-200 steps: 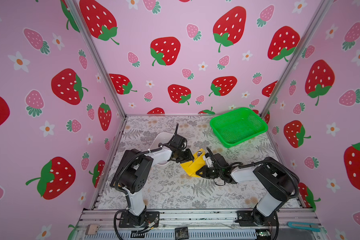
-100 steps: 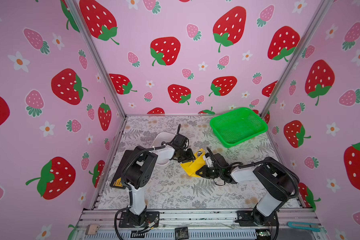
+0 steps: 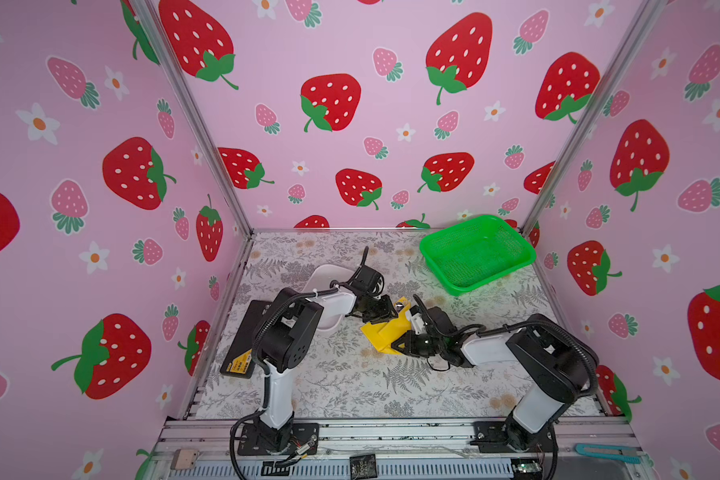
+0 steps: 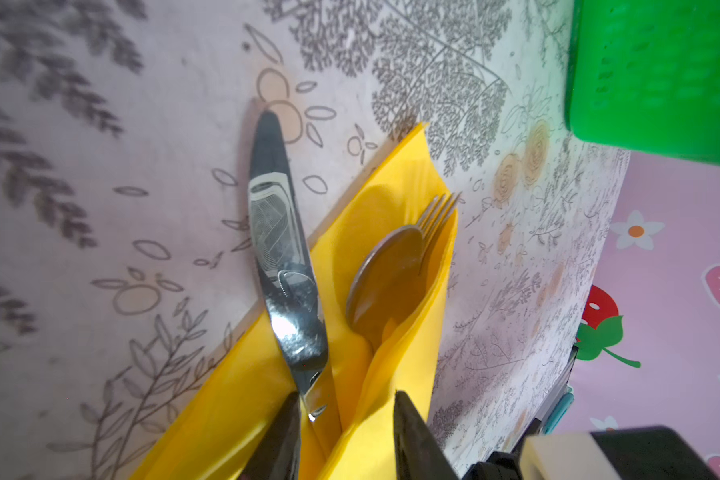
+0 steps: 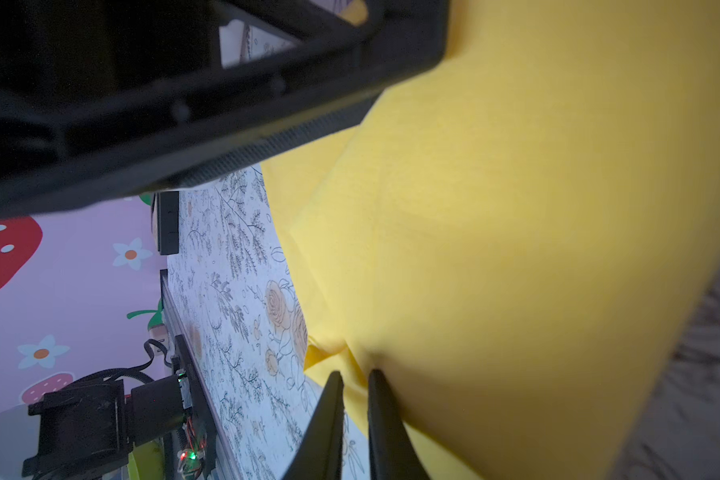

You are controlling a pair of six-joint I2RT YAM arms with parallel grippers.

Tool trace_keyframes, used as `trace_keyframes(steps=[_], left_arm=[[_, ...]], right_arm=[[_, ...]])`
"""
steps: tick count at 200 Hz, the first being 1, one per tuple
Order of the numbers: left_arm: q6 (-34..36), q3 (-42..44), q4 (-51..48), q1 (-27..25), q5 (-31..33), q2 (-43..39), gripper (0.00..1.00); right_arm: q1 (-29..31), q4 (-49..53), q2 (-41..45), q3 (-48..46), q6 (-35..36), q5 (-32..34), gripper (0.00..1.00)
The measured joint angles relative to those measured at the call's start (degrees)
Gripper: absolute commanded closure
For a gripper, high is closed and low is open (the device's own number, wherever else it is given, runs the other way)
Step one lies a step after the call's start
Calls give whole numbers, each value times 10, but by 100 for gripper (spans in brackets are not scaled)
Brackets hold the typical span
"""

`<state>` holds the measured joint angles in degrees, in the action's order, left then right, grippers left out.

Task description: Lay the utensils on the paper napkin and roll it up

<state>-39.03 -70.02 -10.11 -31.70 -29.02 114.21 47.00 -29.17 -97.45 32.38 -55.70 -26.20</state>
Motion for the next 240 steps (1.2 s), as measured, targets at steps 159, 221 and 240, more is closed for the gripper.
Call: trace_keyframes(steps=[159, 221, 240], left_arm=[[23, 98, -39, 21, 77, -182, 57], [17, 166, -61, 21, 117, -189, 59], [17, 166, -62, 21, 130, -188, 59]], right_arm=[[0, 0, 0, 0, -1, 2, 84], [0, 0, -3, 0, -1, 2, 84], [0, 0, -3, 0, -1, 2, 84]])
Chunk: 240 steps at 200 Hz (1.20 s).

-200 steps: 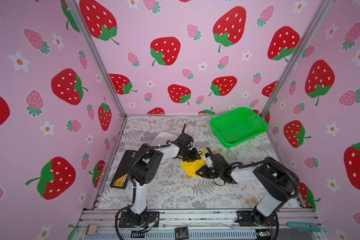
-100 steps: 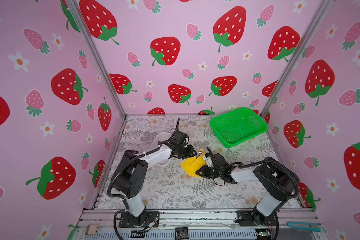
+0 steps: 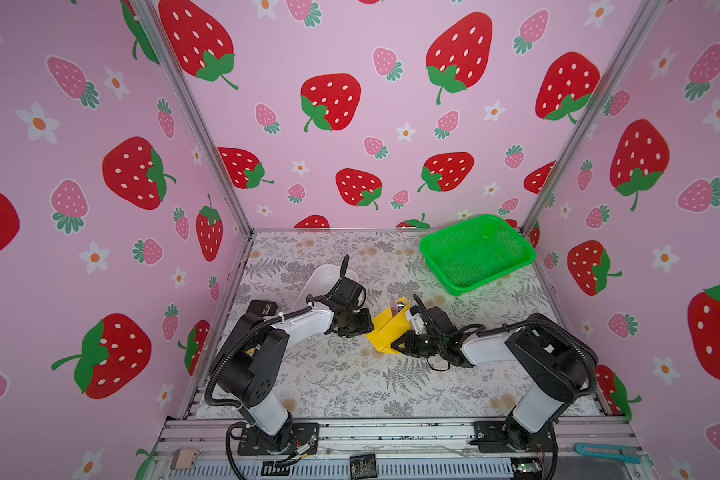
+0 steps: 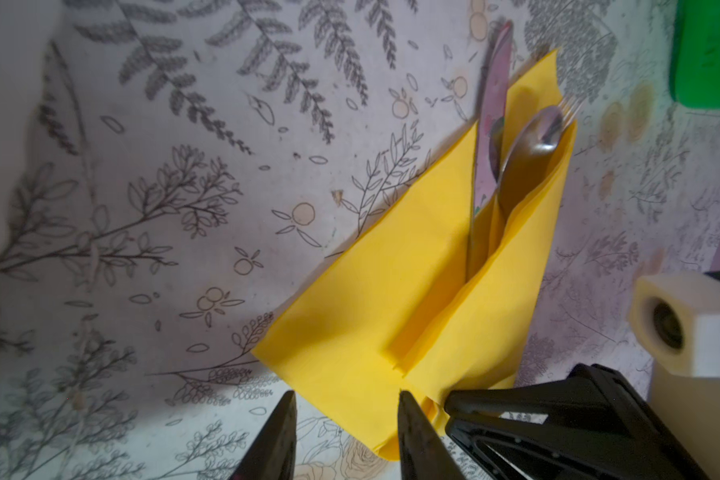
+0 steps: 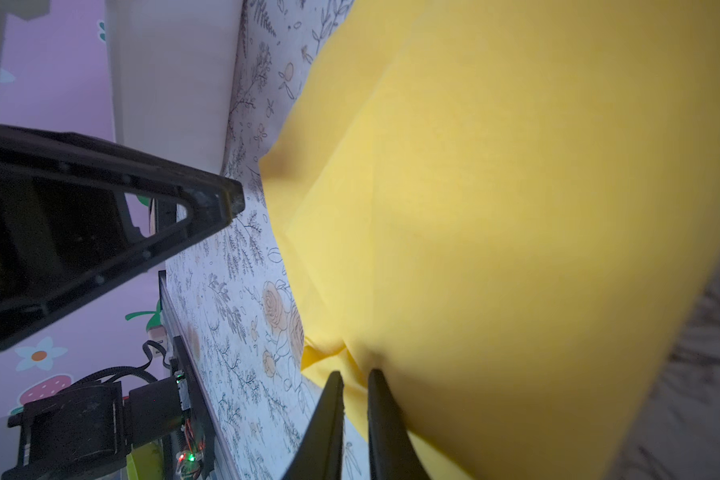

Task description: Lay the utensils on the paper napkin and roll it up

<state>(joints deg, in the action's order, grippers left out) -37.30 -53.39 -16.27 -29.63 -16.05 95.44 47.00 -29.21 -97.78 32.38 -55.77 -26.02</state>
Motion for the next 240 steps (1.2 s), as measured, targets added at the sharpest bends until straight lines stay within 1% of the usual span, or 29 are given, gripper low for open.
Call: trace_keyframes(steps=[47, 102, 141, 187, 221, 240], left_arm=[[0, 0, -3, -4, 17, 24, 58], [-7, 0, 16, -10, 25, 29, 59], [-31, 10, 75, -10, 3, 37, 58], [-87, 55, 179, -10, -26, 33, 58], [-117, 90, 219, -10, -30, 16, 63], [-125, 98, 217, -10, -26, 8, 70]], right_arm=[[0, -2, -1, 0, 0, 0, 84], [0, -3, -1, 0, 0, 0, 84], [0, -3, -1, 0, -1, 0, 84], [0, -3, -1, 0, -1, 0, 84], [0, -3, -1, 0, -1, 0, 84], [0, -3, -1, 0, -1, 0, 84]])
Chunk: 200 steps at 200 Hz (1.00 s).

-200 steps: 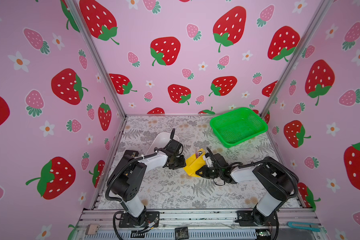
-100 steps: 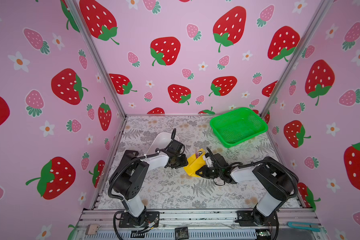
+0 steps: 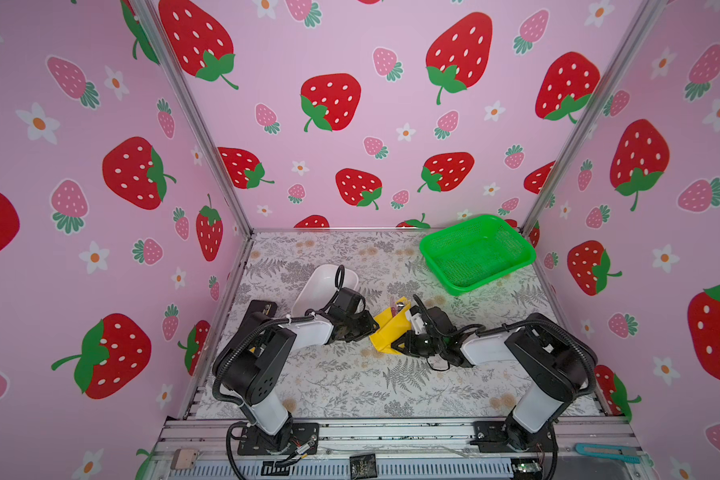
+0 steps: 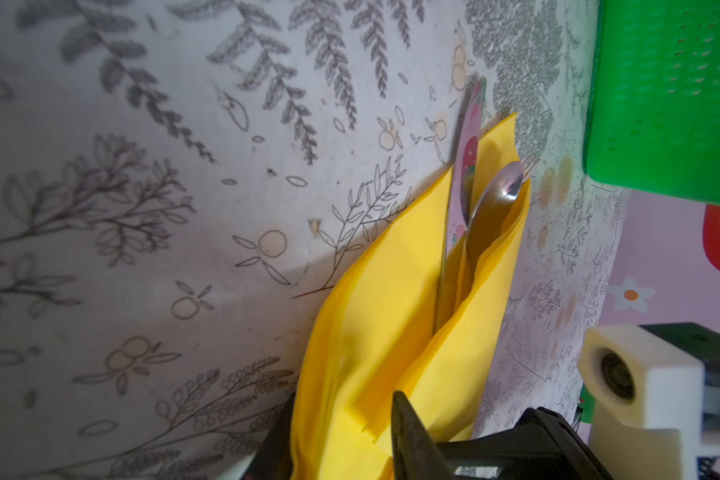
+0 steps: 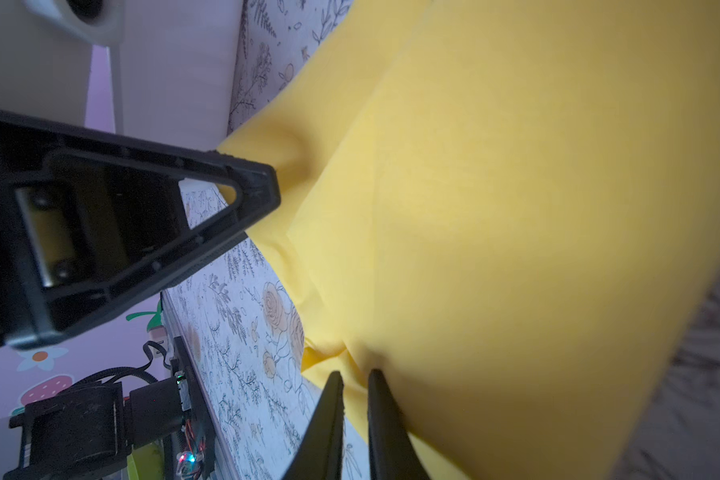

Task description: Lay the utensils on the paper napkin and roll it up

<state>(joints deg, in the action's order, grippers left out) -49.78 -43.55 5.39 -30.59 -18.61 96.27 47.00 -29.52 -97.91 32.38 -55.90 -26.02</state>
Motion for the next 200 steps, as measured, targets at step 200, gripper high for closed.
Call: trace_keyframes(steps=[200], left_arm=[[67, -33, -68, -1, -22, -22, 98]], right_arm=[[0, 3, 10, -3, -12, 16, 84]])
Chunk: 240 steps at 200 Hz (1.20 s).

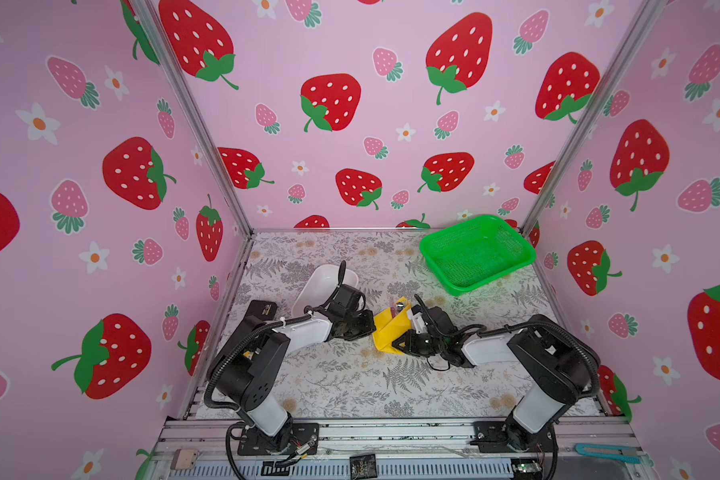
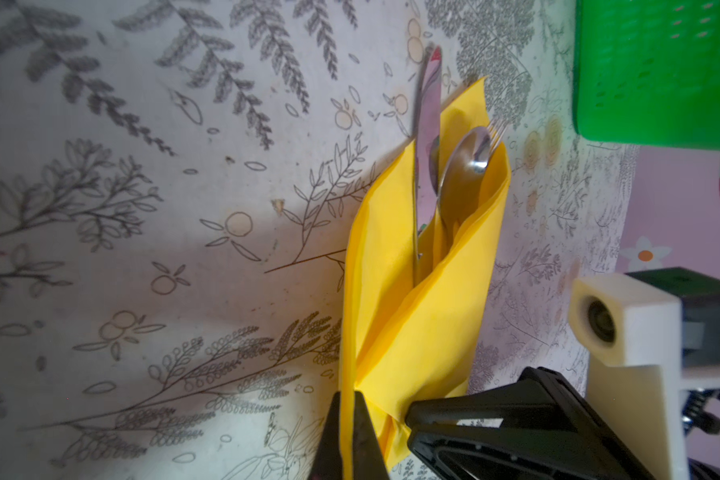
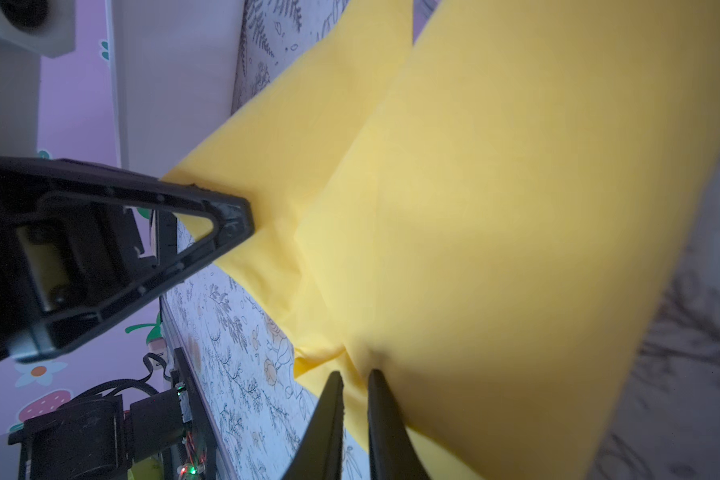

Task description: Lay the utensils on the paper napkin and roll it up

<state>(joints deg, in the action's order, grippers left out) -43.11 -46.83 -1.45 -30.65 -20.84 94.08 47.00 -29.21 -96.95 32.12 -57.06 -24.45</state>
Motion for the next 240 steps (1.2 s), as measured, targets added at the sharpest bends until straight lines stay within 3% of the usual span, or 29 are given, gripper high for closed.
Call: trace_keyframes(steps=[61, 133, 240], left_arm=[[2, -29, -23, 0, -42, -8, 98], [-50, -73, -30, -6, -96, 10, 97], [-82, -85, -32, -10, -81, 28, 97]], right_arm=[[-2, -3, 0, -2, -5, 0, 84], [-4, -12, 0, -3, -14, -6, 84], [-13, -12, 31, -16, -14, -11, 83]])
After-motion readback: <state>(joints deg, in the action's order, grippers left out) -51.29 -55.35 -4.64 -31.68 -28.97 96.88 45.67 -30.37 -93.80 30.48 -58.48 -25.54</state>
